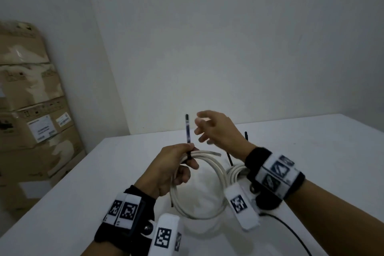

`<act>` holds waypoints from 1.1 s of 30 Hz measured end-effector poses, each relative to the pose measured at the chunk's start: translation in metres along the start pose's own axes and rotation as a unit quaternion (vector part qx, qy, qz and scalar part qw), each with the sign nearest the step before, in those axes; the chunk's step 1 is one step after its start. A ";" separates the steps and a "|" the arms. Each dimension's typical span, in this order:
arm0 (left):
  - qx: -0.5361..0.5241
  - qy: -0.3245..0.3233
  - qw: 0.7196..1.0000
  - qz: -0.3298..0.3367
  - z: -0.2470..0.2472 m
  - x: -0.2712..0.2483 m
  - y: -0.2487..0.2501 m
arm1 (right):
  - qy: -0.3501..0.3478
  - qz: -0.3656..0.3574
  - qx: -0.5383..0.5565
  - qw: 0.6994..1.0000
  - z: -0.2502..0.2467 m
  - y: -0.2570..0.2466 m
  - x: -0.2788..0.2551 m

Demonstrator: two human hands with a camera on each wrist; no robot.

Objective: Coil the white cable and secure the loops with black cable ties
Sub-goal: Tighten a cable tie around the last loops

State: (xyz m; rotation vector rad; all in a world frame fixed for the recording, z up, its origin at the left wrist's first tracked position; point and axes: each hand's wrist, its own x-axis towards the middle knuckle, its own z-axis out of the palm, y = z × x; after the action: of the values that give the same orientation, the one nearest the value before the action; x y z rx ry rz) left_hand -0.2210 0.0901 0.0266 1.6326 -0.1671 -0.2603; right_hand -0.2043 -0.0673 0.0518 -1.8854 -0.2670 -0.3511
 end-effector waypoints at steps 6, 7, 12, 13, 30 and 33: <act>-0.067 0.037 0.997 -0.005 -0.010 0.017 0.016 | -0.082 -0.151 -0.341 0.924 0.002 0.032 -0.035; -0.071 0.032 0.997 -0.003 -0.008 0.017 0.018 | -0.061 -0.166 -0.332 0.927 0.003 0.035 -0.035; -0.103 0.068 0.992 0.030 0.000 0.011 0.008 | 0.070 -0.073 -0.109 0.989 0.001 0.039 -0.032; -0.077 0.083 0.993 0.039 0.001 0.007 0.002 | 0.088 -0.052 -0.078 0.992 -0.001 0.040 -0.032; -0.158 0.023 0.987 -0.009 0.030 0.013 -0.021 | 0.011 0.103 0.064 0.993 -0.049 0.057 -0.045; -0.099 0.019 0.995 -0.023 0.043 0.021 -0.022 | 0.020 0.154 0.084 0.984 -0.065 0.065 -0.051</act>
State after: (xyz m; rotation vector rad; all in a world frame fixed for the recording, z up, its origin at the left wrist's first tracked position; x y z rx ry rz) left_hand -0.2137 0.0452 0.0004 1.4447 -0.0721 -0.2710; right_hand -0.2366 -0.1512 -0.0034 -1.7192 0.0233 -0.1500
